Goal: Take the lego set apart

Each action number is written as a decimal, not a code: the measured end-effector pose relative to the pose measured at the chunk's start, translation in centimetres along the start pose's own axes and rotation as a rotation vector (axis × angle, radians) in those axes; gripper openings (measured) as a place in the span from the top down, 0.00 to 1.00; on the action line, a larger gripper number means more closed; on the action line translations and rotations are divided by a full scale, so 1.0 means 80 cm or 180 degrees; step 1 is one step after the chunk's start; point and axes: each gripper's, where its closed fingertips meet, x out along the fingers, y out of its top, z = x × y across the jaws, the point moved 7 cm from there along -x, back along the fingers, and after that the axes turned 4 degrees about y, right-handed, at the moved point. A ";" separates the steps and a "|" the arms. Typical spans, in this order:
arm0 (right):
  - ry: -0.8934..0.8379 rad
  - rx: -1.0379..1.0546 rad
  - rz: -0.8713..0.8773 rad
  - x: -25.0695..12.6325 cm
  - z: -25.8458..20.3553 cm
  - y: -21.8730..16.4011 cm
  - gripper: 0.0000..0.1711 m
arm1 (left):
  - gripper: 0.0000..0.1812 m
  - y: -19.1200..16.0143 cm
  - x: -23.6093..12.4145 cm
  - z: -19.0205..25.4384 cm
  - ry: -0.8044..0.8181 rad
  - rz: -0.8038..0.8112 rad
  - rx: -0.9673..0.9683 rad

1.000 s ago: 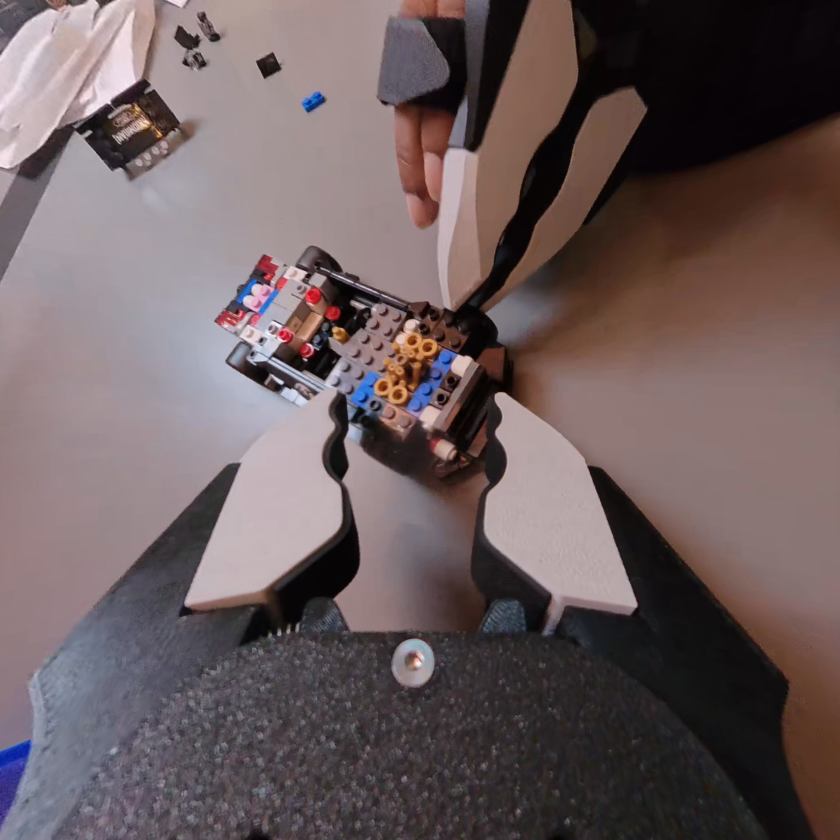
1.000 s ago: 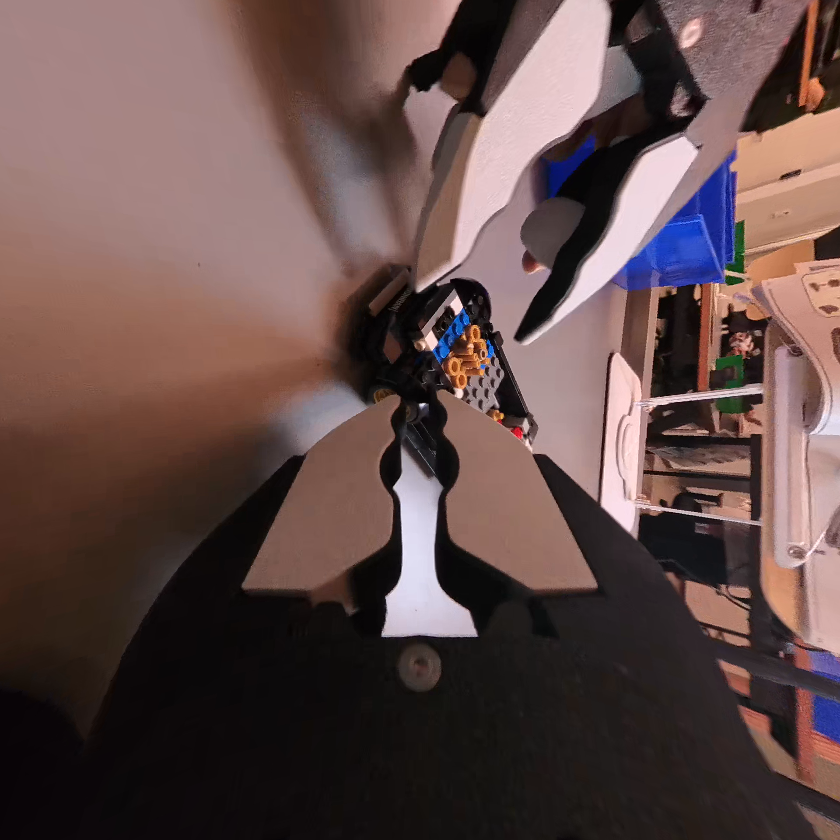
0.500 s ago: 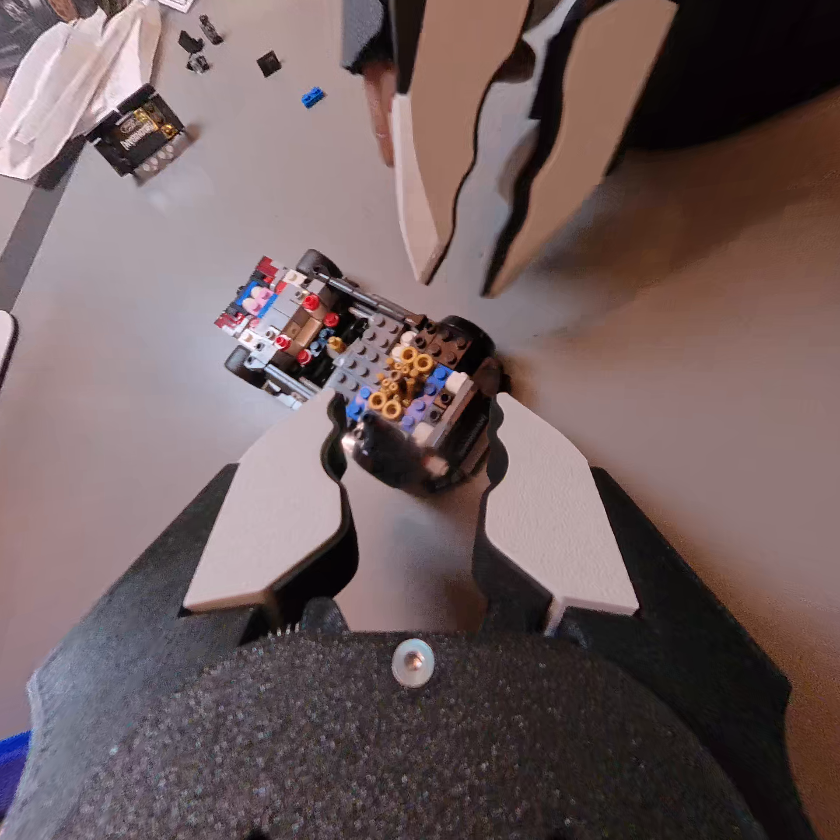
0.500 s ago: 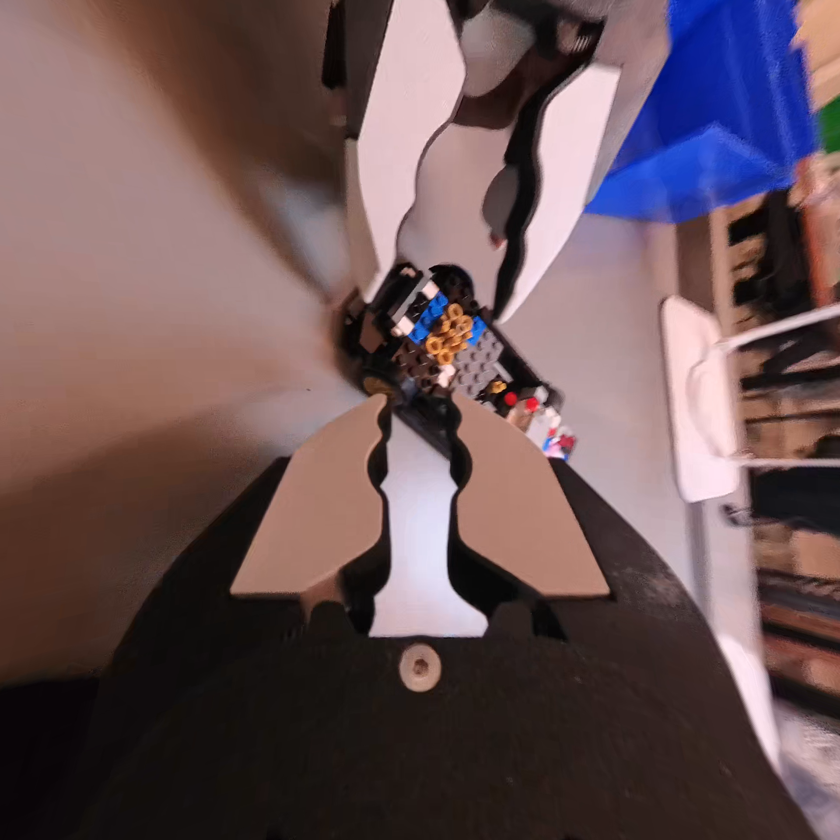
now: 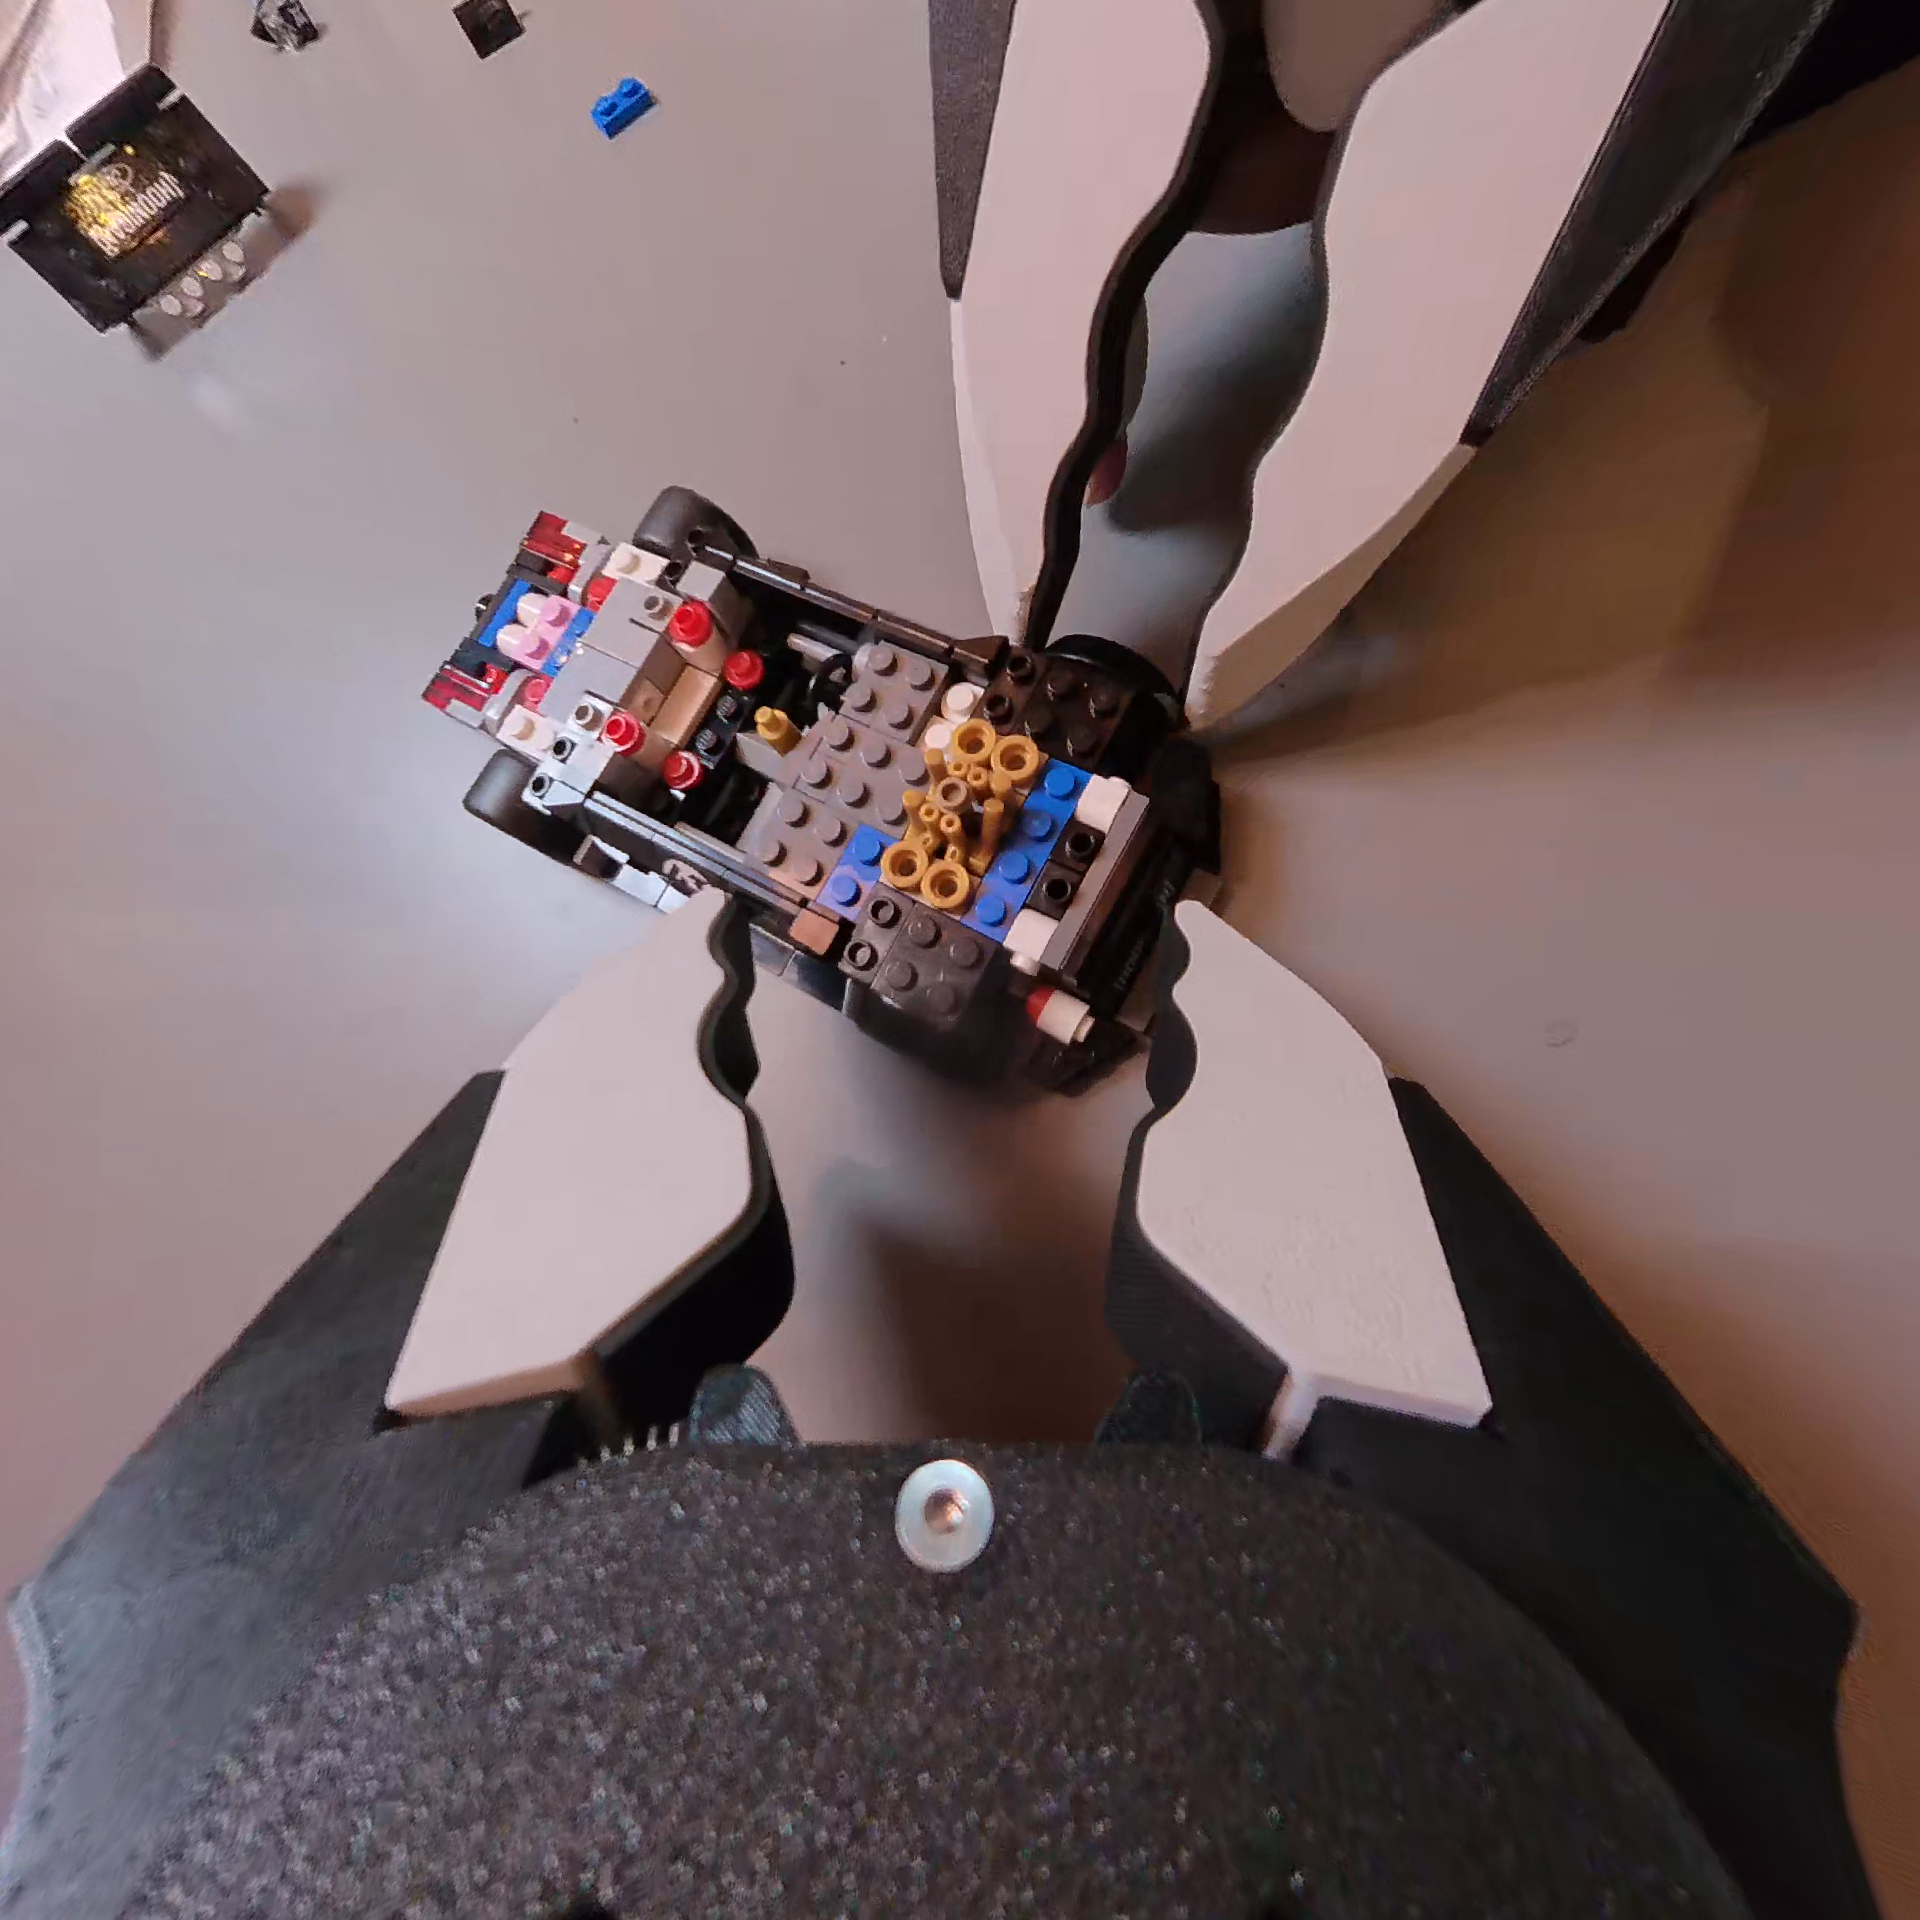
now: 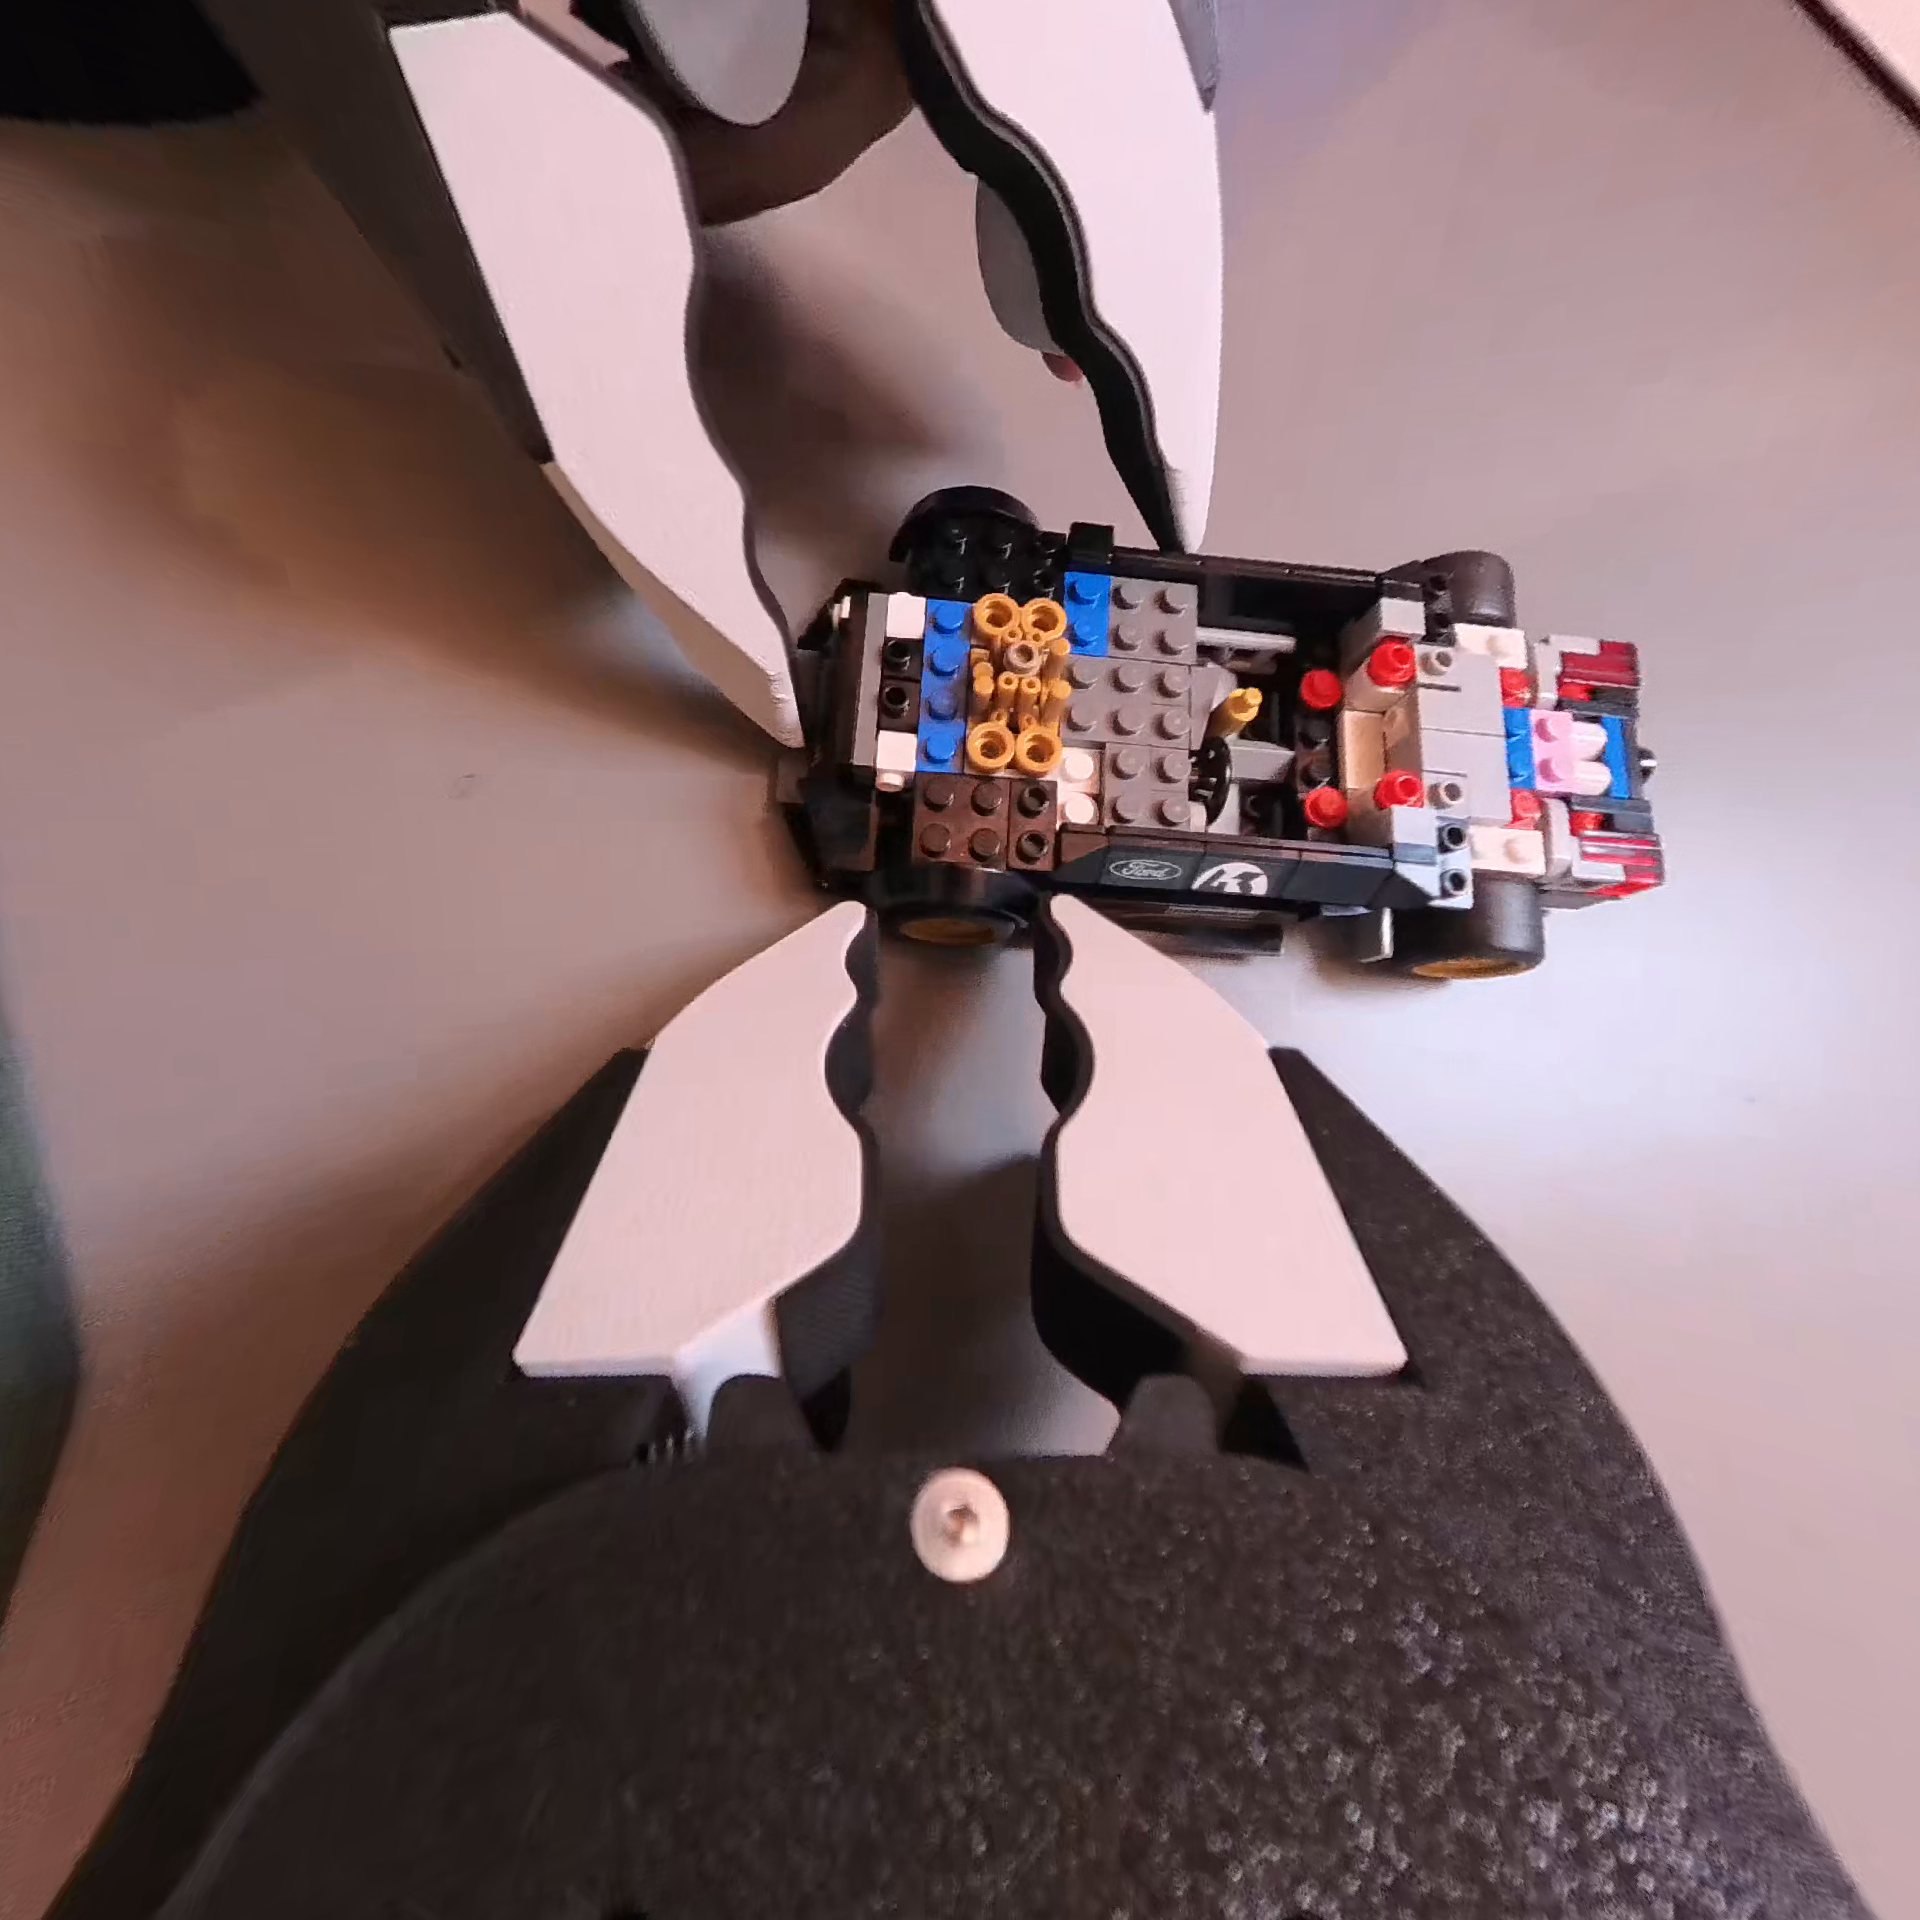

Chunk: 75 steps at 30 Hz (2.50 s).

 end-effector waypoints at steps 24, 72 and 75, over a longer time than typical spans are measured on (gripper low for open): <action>0.0131 0.0409 0.0550 -0.015 0.009 0.002 0.86 | 0.60 0.010 0.003 0.001 0.0222 -0.0067 -0.0322; -0.0373 -0.0294 0.0135 0.172 0.323 0.190 0.76 | 0.67 -0.008 -0.056 -0.055 0.0981 0.0820 -0.1028; -0.0408 -0.0332 -0.0063 0.189 0.337 0.190 0.79 | 0.67 -0.014 -0.057 -0.058 0.0918 0.0856 -0.1097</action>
